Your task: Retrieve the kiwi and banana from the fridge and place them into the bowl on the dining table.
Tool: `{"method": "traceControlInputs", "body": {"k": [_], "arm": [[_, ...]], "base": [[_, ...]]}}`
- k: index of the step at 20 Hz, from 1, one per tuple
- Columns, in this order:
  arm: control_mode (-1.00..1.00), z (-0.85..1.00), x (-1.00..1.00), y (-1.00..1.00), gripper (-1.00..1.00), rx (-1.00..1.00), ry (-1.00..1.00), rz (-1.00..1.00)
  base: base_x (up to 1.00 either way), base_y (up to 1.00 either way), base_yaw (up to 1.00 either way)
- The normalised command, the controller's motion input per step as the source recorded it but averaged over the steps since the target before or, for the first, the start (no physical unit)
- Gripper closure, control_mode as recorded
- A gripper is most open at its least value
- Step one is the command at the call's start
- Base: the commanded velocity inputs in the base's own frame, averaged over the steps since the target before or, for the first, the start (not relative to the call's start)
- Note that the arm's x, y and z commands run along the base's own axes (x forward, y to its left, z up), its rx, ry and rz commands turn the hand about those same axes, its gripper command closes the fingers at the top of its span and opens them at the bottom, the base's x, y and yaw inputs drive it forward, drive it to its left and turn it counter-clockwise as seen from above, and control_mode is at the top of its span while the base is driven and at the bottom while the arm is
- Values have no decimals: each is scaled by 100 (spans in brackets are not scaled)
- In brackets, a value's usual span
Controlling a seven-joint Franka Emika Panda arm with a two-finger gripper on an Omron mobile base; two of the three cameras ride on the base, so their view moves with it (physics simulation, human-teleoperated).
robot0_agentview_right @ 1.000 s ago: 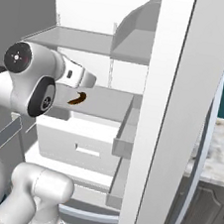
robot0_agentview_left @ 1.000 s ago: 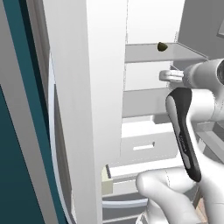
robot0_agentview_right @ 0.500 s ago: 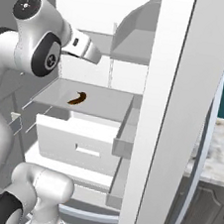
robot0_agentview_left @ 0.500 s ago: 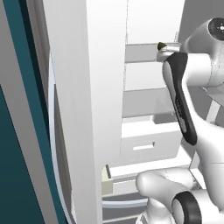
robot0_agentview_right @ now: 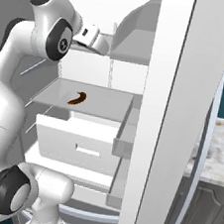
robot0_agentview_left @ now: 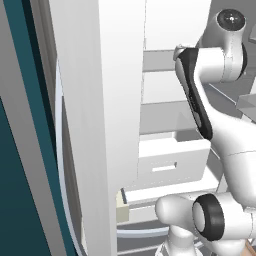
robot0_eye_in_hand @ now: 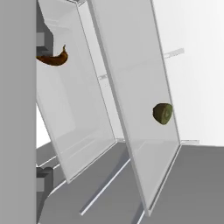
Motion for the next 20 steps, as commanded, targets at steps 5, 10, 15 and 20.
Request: {"method": "traceControlInputs", "body": {"k": [5,10,15,20], "arm": [[-100,-9,47,-10,-100,0,0,-4],[-100,0,34,-26,-100,0,0,-4],[-100,0,38,-25,-100,0,0,-2],[-100,0,53,-10,-100,0,0,0]], "base": [[0,0,0],[0,0,0],[0,0,0],[0,0,0]]}}
